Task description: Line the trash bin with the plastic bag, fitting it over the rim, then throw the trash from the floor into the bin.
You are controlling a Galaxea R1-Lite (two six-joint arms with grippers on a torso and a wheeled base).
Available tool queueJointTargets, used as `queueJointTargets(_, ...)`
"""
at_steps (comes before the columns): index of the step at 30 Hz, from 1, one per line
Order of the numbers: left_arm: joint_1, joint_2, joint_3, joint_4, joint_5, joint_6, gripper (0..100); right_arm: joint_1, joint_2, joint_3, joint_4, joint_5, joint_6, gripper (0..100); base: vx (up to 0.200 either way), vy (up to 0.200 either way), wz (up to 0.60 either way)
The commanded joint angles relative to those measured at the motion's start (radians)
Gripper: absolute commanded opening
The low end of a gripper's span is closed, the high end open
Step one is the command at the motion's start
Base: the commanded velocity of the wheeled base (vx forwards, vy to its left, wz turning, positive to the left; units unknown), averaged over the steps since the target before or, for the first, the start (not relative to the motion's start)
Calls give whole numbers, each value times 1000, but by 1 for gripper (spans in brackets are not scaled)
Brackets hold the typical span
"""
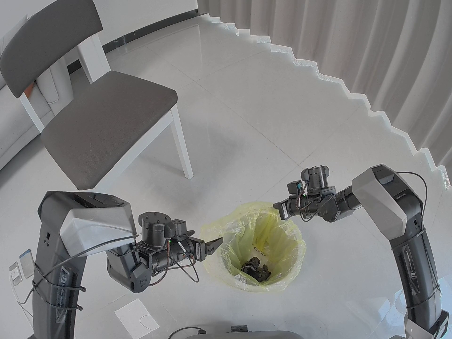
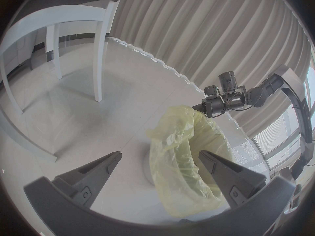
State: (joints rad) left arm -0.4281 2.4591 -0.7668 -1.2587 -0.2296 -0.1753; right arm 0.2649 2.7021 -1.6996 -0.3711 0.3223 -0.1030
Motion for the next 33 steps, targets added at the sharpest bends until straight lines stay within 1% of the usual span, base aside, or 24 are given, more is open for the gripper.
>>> queueJointTargets(1,2,67,-58,1,-2,-1,0,-6,-7,8,-3,1,-9,0,0,0,0)
queueJointTargets(4,6,81,-94,25,-5,-1,0,-7,-8,9,-2,1,-17,0,0,0,0)
queueJointTargets(6,8,81,-120,78,-5,-4,0,-9,-10,11,-3,1,-18,0,0,0,0)
queueJointTargets(11,12,86,-128,84,-5,-4,0,-13,-19,11,0,1,-24,0,0,0,0)
queueJointTargets(15,17,106,-161,119,-4,4,0,-16,-15,11,0,1,-26,0,0,0,0)
queueJointTargets(19,19,104,-187,219,-5,13,0,-19,-10,9,0,1,-29,0,0,0,0)
queueJointTargets(20,15,104,-215,280,-5,20,0,-26,-8,1,0,1,-35,0,0,0,0)
queueJointTargets(22,14,107,-261,344,-5,42,0,-27,-1,-5,3,1,-41,0,0,0,0)
queueJointTargets(27,-1,119,-371,470,-1,73,0,-29,10,-28,34,1,-46,0,0,0,0)
queueJointTargets(30,-15,126,-424,525,4,74,0,-33,16,-43,43,1,-46,0,0,0,0)
queueJointTargets(33,-24,136,-454,541,4,74,0,-38,16,-45,49,1,-46,0,0,0,0)
